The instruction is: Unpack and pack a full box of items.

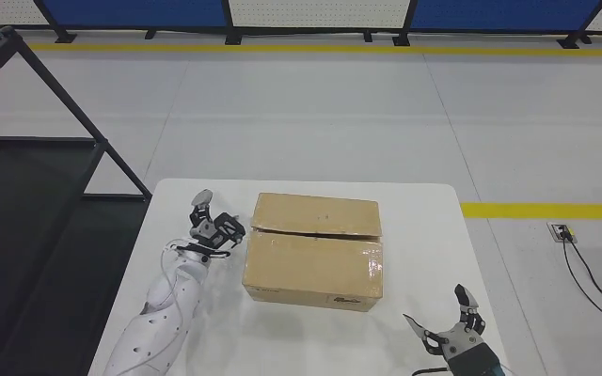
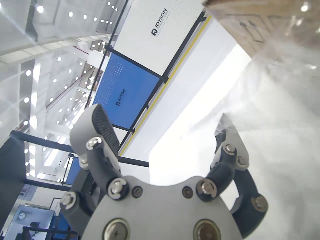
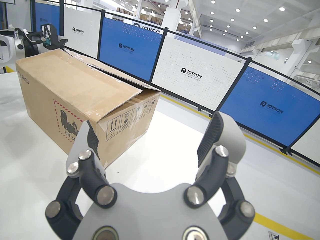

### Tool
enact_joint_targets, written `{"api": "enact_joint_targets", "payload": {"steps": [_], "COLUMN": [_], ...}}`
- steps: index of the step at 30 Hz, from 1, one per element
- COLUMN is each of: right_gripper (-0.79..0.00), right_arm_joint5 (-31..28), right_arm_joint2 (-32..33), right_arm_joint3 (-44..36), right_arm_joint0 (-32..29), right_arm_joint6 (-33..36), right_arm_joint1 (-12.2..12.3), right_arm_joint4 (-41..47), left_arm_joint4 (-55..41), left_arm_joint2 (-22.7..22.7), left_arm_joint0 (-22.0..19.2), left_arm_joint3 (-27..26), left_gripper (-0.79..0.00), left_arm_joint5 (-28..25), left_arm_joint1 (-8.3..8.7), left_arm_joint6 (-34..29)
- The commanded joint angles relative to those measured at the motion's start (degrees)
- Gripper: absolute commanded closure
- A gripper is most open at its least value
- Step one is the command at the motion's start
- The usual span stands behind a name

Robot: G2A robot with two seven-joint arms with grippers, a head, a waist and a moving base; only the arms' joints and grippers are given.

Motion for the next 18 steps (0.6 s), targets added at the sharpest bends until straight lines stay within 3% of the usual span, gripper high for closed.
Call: {"api": "enact_joint_targets", "payload": {"steps": [1, 7, 18], "right_gripper": [-0.785, -0.785, -0.785], "right_arm_joint5": [0.00, 0.00, 0.00], "right_arm_joint2": [0.00, 0.00, 0.00], "right_arm_joint3": [0.00, 0.00, 0.00], "right_arm_joint0": [0.00, 0.00, 0.00], "right_arm_joint6": [0.00, 0.00, 0.00], "right_arm_joint1": [0.00, 0.00, 0.00], "right_arm_joint4": [0.00, 0.00, 0.00], "left_arm_joint4": [-0.82, -1.44, 2.03], "left_arm_joint2": [-0.59, -2.00, -4.81], "left_arm_joint0": [0.34, 2.02, 7.90], "left_arm_joint3": [-0.19, -1.85, -7.52], "left_gripper": [-0.785, -0.785, -0.785], "left_arm_joint5": [1.80, 6.83, 14.73], "left_arm_joint1": [-0.07, -0.27, -0.34], "left_arm_joint6": [1.15, 1.44, -5.27]}}
